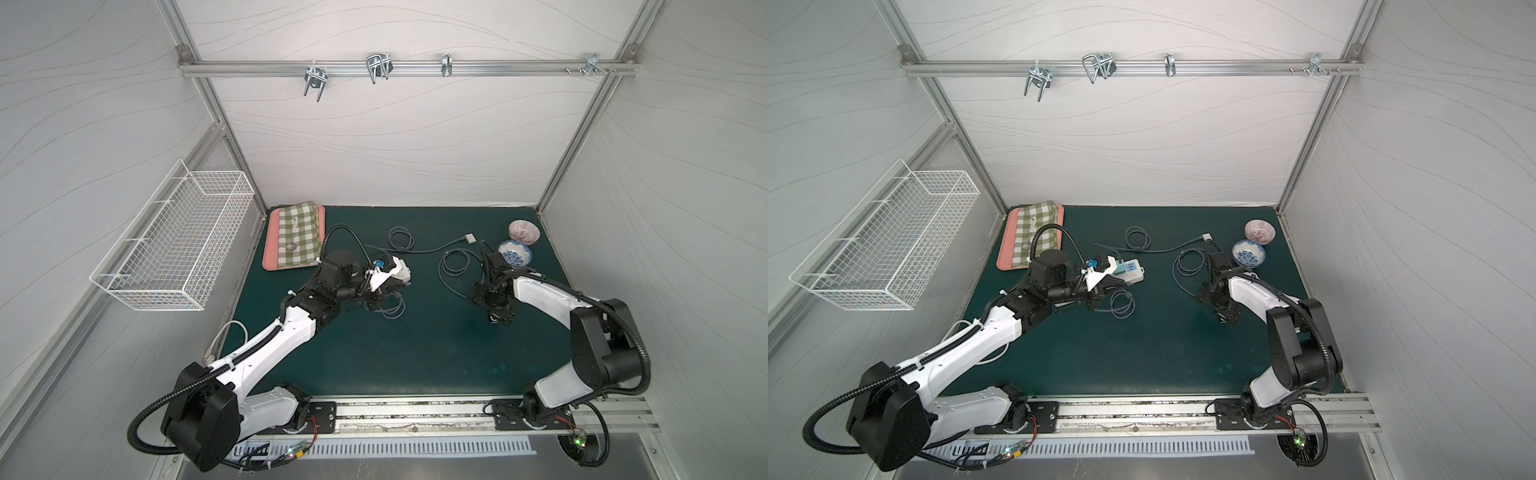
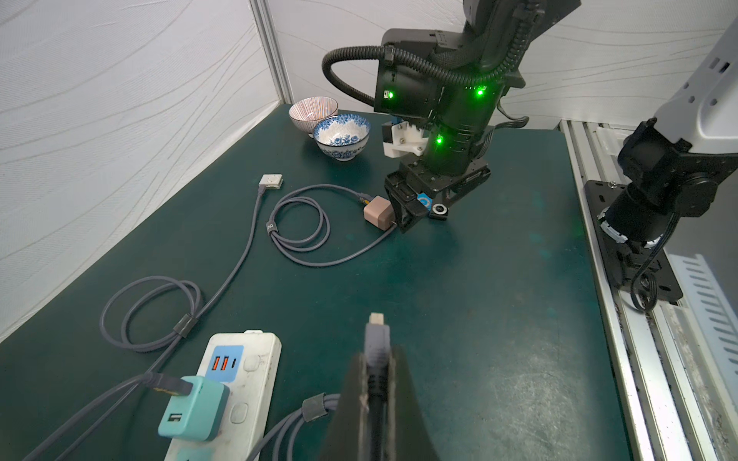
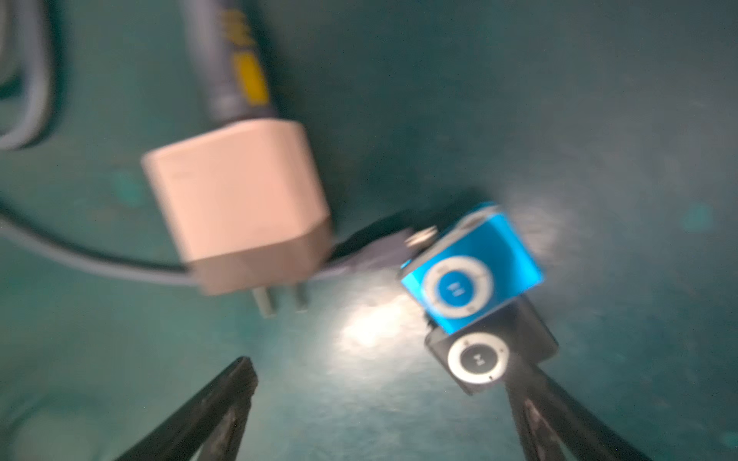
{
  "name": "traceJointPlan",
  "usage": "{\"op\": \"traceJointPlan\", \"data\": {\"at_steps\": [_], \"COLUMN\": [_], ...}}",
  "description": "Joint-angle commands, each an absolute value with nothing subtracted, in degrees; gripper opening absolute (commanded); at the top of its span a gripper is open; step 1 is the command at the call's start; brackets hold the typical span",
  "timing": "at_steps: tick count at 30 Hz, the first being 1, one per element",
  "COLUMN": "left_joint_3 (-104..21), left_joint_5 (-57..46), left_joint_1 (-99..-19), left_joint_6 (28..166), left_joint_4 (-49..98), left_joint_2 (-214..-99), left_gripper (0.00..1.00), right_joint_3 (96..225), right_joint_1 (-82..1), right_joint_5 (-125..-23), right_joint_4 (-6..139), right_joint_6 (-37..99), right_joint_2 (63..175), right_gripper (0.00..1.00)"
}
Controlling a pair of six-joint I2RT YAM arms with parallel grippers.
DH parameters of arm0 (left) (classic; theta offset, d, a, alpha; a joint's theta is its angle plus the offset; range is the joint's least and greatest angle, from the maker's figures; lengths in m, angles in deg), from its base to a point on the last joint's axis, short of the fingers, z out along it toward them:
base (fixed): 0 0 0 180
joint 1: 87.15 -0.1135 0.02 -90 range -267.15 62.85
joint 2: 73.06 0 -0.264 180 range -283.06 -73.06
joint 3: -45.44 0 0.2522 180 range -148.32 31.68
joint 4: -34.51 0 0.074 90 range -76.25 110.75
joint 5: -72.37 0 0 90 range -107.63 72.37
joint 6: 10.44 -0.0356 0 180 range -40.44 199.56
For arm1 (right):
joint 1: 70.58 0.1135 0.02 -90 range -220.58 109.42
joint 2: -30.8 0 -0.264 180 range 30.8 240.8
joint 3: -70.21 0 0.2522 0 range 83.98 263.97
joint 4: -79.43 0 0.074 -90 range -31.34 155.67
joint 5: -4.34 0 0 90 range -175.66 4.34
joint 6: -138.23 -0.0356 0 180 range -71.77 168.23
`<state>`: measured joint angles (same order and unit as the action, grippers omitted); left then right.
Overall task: Charge mp3
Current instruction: Move the mp3 player to the center of the board.
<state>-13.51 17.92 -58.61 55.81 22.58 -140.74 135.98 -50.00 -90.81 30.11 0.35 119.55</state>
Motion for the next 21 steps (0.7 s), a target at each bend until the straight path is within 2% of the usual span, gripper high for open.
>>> {"op": "traceJointPlan", "data": {"at_steps": [1,11,21], "left_joint_3": [-15.7,-16.3,-17.2], "left_joint_5": [18.6,19.8,20.3], "left_joint_1": [-59.0,-59.3,-59.3], "left_joint_6": [54.4,54.0,53.3], "left_joint_4": [23.3,23.3,21.9], "left_joint_2": [-140.8,-141.0,-141.1], "left_gripper": [0.0,0.0,0.0], "right_joint_3": [137.4,137.0,135.7], "right_joint_1": [-47.5,-49.5,-52.0], "right_joint_5": [-92.7,-101.0,-95.5], "right_joint_4": [29.1,20.4,30.1], "right_joint_6": [2.7,3.6,13.2], "right_joint_2": [119.4,116.1,120.2], "right_gripper": [0.99,0.99,0.88]}}
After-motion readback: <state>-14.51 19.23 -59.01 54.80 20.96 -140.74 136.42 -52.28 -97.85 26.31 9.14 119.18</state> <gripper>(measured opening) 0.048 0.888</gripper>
